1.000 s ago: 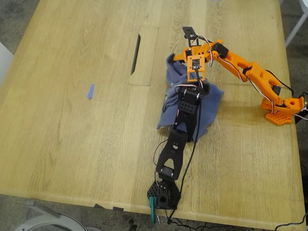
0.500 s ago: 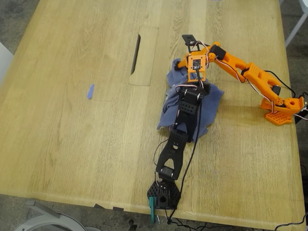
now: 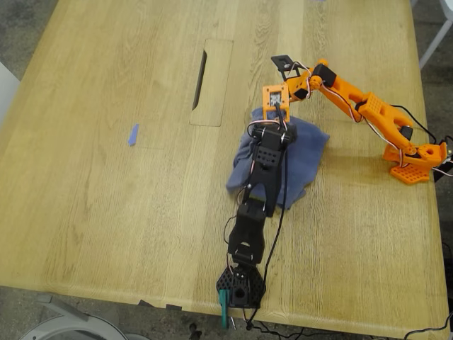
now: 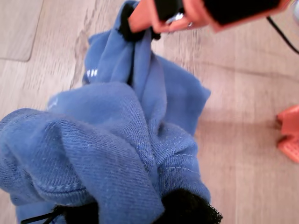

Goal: Fold a T-shirt

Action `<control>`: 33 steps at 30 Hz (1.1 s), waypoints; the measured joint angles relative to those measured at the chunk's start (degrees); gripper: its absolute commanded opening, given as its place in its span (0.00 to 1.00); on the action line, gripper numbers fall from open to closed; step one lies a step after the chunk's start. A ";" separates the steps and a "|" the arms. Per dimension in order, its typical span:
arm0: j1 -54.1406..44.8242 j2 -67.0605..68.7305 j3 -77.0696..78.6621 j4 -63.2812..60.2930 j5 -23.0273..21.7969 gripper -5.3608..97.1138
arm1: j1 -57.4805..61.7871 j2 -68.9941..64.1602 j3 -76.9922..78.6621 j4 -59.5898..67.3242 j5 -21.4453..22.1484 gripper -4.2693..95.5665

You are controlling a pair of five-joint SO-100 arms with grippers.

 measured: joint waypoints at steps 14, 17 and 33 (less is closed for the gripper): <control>0.00 27.42 36.91 -5.45 -0.70 0.05 | -2.64 12.39 10.28 4.04 -3.60 0.04; -0.09 31.11 42.71 -7.73 -0.79 0.05 | -2.90 18.19 17.67 4.04 -3.52 0.04; -0.35 38.06 59.24 -16.35 -0.88 0.05 | -5.80 43.77 56.43 3.87 -2.37 0.04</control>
